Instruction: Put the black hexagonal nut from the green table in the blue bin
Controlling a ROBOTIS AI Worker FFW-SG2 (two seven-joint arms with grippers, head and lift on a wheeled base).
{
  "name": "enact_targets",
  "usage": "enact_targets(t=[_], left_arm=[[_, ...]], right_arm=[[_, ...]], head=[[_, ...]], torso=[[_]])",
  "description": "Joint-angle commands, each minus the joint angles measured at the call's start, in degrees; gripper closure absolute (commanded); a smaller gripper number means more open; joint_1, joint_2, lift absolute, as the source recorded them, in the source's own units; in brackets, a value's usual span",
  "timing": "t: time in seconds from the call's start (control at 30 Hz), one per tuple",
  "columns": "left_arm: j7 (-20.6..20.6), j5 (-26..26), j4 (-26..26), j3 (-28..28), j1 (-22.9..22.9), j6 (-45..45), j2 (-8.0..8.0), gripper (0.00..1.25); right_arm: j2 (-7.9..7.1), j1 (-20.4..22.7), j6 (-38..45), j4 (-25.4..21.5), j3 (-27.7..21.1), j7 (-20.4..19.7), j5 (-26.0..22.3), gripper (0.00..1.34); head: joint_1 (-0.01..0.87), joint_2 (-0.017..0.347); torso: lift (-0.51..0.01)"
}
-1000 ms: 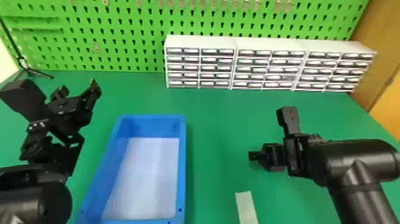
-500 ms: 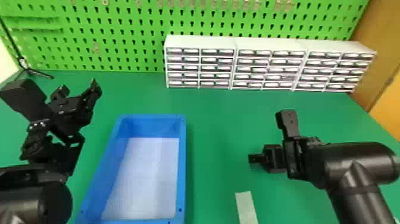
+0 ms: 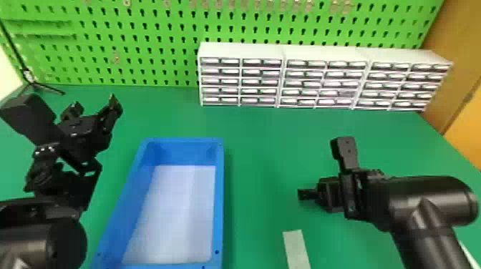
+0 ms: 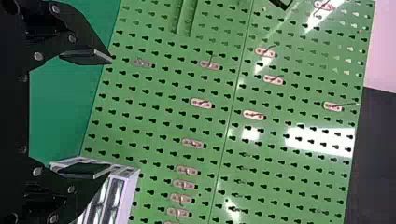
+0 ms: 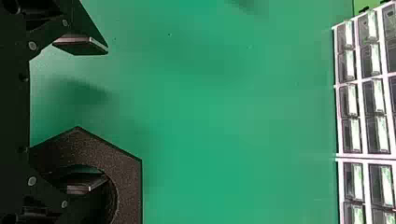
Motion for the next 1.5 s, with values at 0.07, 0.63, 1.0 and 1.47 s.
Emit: enact_targets(t=[0.07, 0.63, 1.0, 1.47], left_arm=[[-0.02, 0.03, 0.09, -0.17, 0.0, 0.18, 0.07, 0.43], [-0.02, 0.12, 0.17, -0.34, -0.09, 0.35, 0.15, 0.43], [-0.02, 0.12, 0.17, -0.34, 0.0, 0.35, 0.15, 0.43], [-0.02, 0.29, 0.17, -0.26, 0.18, 0.35, 0.15, 0.43]], right_arm=[[-0.08, 0.01, -0.01, 0.38, 0.0, -0.03, 0.0, 0.32], [-0.17, 0.01, -0.27, 0.64, 0.44, 0.06, -0.18, 0.72], [-0.34, -0.25, -0.36, 0.64, 2.02, 0.06, 0.52, 1.0], [-0.26, 0.01, -1.77, -0.41, 1.23, 0.06, 0.96, 1.0]], head=[[0.692, 0.008], [0.692, 0.008], [0.692, 0.008], [0.692, 0.008]], torso=[[-0.097], [-0.097], [-0.097], [-0.097]])
